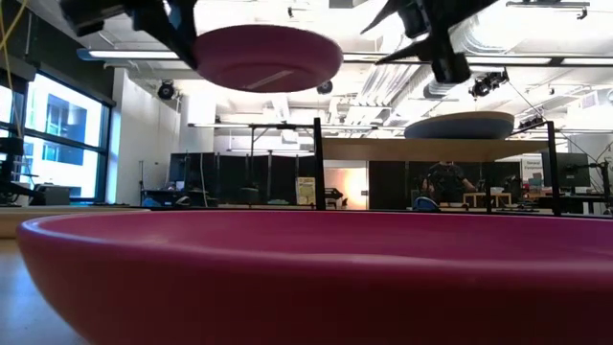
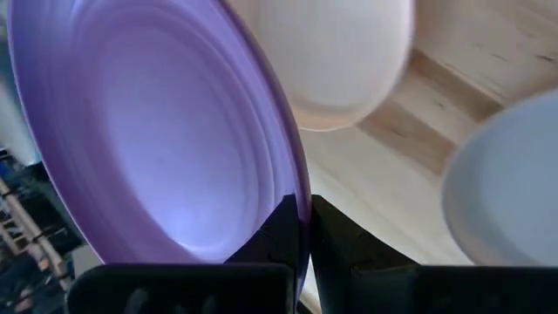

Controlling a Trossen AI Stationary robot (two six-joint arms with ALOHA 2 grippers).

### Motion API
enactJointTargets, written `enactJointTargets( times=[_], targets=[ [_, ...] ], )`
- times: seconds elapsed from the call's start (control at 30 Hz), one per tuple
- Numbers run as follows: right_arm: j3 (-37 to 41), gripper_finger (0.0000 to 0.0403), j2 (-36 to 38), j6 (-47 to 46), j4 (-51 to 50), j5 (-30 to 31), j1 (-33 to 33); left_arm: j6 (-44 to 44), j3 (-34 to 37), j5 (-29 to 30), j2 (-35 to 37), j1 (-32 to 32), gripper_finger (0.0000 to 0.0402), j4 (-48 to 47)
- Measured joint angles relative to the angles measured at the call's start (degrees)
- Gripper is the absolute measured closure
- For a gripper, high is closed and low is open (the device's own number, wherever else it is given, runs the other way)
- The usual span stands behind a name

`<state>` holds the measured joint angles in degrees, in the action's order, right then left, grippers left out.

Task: Place and stack plates onto a shelf
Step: Stack the purple plate on top of the white plate on the shelf

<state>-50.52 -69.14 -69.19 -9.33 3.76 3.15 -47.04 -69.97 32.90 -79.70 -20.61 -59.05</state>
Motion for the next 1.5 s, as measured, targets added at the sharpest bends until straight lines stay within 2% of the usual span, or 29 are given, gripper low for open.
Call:
enactJointTargets(
  times=[0.2,0.47,0.8,1.5],
  targets=[
    [0.0,0.0235,-3.7,-3.03,1.25,0.76,0.19,1.32,0.0,-2.4,-0.24,-1.39,0.0397,-4.03],
    [0.0,0.0235,-7.97,-5.07,8.06,1.17,0.19,-0.63,0.0,-2.37,-2.97,-1.63,0.0397,-4.02],
    [0.0,0.0235,-11.46,-6.39,7.87,1.59,0.14,1.43,0.04,-1.45,-5.6,-1.61,0.0397,-3.64],
    [0.0,0.0236,-12.2,-8.82,7.92,6.82,0.12,1.98,0.04,-0.04,-5.75,-1.55,0.0397,1.95]
  ],
)
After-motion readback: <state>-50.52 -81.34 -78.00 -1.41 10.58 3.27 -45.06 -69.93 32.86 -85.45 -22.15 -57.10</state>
